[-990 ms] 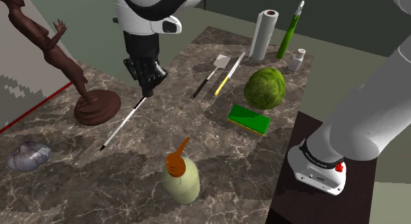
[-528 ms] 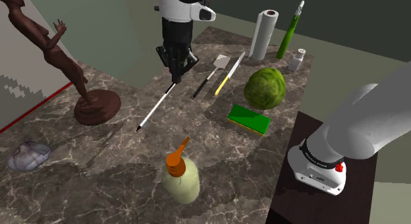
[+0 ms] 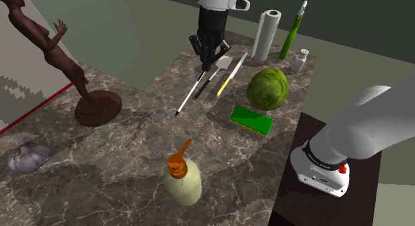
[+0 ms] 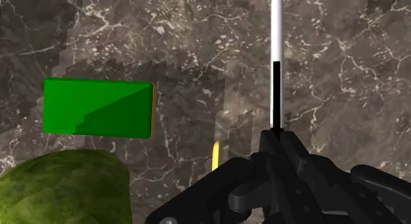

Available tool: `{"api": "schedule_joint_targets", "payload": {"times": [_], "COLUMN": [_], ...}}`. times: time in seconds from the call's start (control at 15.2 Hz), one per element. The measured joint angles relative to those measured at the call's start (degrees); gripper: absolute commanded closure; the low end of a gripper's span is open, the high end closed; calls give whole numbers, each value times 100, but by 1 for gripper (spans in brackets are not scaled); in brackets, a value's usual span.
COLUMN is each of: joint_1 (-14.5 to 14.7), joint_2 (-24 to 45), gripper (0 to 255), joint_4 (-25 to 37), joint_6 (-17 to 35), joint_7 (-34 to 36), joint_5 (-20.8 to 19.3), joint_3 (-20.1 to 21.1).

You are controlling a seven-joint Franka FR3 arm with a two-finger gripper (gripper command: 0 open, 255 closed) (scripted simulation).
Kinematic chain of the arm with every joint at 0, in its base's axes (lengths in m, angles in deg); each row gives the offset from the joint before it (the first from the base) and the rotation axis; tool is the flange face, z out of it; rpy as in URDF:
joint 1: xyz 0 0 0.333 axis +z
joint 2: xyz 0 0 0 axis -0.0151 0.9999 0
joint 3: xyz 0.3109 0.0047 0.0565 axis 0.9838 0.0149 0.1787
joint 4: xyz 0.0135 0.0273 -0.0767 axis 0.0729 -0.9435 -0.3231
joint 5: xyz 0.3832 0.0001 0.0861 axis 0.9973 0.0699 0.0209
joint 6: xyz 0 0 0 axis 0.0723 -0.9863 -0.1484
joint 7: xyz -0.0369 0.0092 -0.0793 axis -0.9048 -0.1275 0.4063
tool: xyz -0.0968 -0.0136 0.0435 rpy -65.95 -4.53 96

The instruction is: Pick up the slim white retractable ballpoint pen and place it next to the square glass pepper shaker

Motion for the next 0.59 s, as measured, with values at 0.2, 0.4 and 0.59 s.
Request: {"api": "schedule_joint_targets", "payload": {"times": [0.2,0.4,0.59], "joint_1": [-154,-323,-495], "joint_2": [-244,-418,-541], "gripper": [255,255,255], "joint_4": [-265,-385,-464], "joint_6": [-113,-296,-456], "joint_7": [-417,-814,-1198], "joint_5": [-65,-188,-338], "joint_3": [-291,-595,-893]}}
